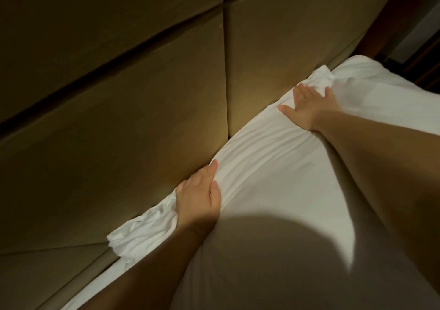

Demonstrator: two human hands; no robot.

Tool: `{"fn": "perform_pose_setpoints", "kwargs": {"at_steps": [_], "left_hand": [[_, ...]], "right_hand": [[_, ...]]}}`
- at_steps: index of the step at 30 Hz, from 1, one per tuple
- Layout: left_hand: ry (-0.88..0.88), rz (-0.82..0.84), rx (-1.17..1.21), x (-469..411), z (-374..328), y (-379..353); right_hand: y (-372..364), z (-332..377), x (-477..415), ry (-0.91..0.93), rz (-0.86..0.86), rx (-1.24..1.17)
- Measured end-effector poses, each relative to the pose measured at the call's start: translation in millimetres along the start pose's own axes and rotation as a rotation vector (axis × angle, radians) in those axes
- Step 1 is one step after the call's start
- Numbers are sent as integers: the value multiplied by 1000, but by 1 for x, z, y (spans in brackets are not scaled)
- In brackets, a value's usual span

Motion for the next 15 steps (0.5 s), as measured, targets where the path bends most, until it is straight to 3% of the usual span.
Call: {"fn": "perform_pose_setpoints", "kwargs": {"at_steps": [15], "left_hand": [[-58,-88,190,0,13,-22]], "right_hand": [[-2,6,-6,-54,24,180]]}}
Point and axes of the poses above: each hand's wrist, its own x-axis away from the middle knuckle, its own y-axis out of the back of the hand, z = x × y, the point moved 4 cm from there along -x, towards the middle knuckle, and after that the axes turned 9 degrees about -z, right-handed, at the moved point
